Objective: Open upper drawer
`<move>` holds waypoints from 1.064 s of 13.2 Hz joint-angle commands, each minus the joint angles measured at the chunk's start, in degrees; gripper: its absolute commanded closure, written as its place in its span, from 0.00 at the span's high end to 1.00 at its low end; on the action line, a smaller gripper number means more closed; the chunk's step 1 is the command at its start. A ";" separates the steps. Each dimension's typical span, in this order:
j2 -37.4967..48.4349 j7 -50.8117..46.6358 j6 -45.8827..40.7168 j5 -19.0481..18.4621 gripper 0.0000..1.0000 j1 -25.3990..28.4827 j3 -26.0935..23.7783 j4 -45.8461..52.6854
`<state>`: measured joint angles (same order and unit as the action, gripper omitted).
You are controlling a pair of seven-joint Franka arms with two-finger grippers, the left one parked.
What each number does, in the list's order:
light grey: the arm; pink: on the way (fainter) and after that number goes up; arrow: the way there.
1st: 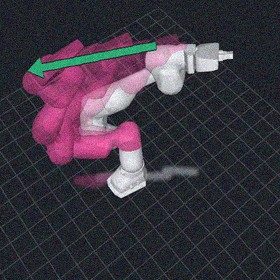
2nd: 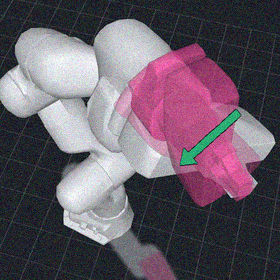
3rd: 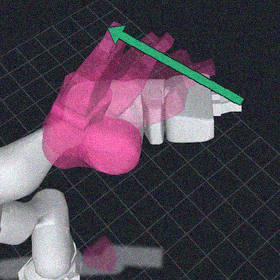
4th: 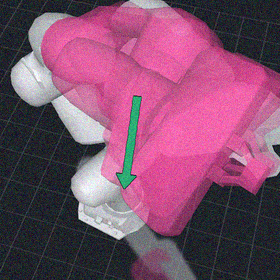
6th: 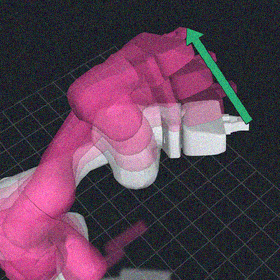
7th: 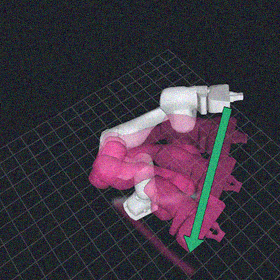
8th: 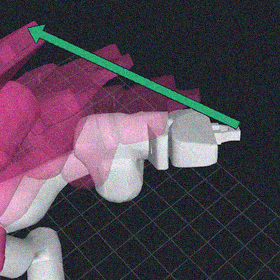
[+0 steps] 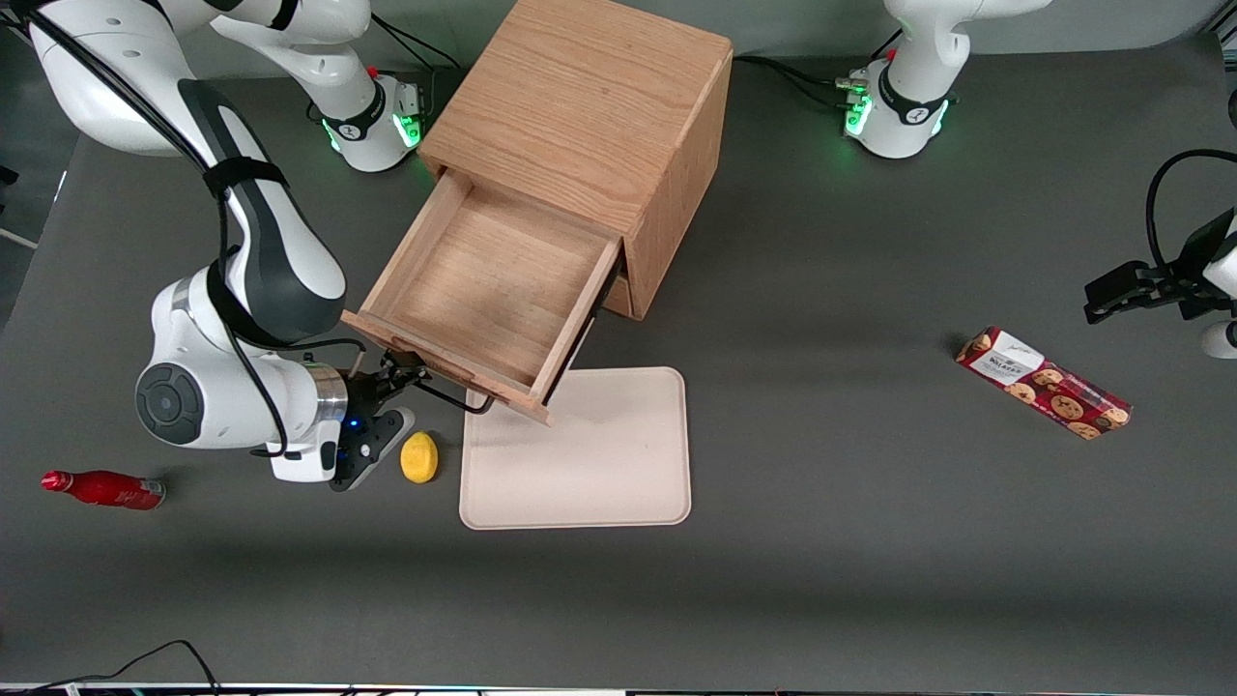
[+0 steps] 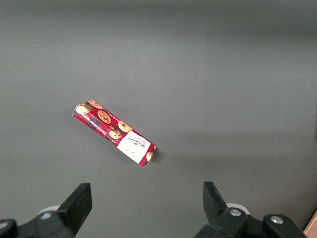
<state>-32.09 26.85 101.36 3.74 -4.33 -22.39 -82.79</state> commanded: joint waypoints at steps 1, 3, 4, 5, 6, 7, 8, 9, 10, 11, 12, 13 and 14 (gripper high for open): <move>-1.22 0.93 -0.02 -1.63 1.00 -0.68 -1.25 2.54; 0.61 0.84 -0.11 -1.55 1.00 -0.24 -1.16 3.15; 1.93 0.84 -0.46 -1.55 1.00 0.19 -1.07 3.16; 3.07 0.84 -0.72 -1.55 1.00 0.46 -0.99 3.16; 4.22 0.93 -0.81 -1.55 1.00 0.55 -0.81 3.16; 5.53 1.01 -0.81 -1.28 1.00 0.55 -0.46 3.16; 8.16 1.01 -0.99 -1.54 1.00 0.46 -0.28 2.81; 10.88 1.01 -2.73 -1.63 1.00 0.55 1.46 2.54; 12.91 0.84 -6.49 -1.55 1.00 0.81 3.04 2.80; 15.28 0.66 -9.83 -1.28 1.00 1.16 4.36 2.54; 17.65 -0.64 -11.78 -1.11 1.00 1.43 6.12 2.19; 19.41 -4.22 -13.28 -1.11 1.00 1.60 7.87 1.58; 21.26 -10.87 -14.60 -1.11 1.00 2.56 9.72 0.53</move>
<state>-15.10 23.85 88.33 2.89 -3.67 -16.26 -78.95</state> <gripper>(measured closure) 0.000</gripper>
